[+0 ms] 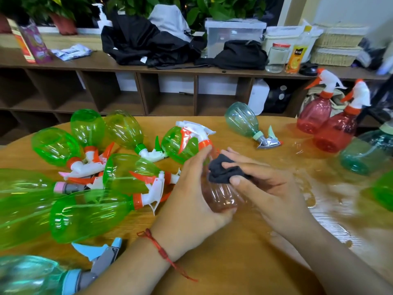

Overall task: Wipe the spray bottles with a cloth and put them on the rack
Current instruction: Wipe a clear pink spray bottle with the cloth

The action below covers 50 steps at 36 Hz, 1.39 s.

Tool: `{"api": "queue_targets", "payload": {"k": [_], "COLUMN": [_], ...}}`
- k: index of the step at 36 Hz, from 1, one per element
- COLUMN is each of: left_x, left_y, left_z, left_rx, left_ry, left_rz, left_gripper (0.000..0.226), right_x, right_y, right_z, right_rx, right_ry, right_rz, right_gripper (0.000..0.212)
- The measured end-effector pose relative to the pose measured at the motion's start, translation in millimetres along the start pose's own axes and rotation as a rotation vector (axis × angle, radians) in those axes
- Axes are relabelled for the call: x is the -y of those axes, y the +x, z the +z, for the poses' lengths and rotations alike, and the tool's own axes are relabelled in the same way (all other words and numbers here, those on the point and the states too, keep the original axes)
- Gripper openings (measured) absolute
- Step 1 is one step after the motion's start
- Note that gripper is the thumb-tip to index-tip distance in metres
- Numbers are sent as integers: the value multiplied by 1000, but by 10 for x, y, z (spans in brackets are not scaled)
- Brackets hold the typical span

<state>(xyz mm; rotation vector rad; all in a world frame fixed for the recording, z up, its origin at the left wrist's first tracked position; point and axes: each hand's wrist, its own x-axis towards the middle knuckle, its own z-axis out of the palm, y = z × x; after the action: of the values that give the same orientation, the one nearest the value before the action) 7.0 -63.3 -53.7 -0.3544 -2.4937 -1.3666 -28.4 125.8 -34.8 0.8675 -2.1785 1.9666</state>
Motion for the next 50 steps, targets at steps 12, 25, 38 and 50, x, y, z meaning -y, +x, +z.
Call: {"api": "queue_targets", "payload": {"k": [12, 25, 38, 50], "left_x": [-5, -99, -143, -13], "left_y": [31, 4, -2, 74], "left_z": [-107, -110, -34, -183], "left_rx": [-90, 149, 82, -71], "left_ry": [-184, -114, 53, -115], "left_rz": [-67, 15, 84, -84], "left_gripper": [118, 136, 110, 121], "right_x": [75, 145, 137, 108], "right_y": [-19, 45, 48, -24], "right_z": [-79, -86, 6, -72], "right_rx": [73, -8, -21, 178], "right_ry": [-21, 398, 87, -87], "right_rz": [-125, 54, 40, -118], "right_gripper": [25, 27, 33, 21]}}
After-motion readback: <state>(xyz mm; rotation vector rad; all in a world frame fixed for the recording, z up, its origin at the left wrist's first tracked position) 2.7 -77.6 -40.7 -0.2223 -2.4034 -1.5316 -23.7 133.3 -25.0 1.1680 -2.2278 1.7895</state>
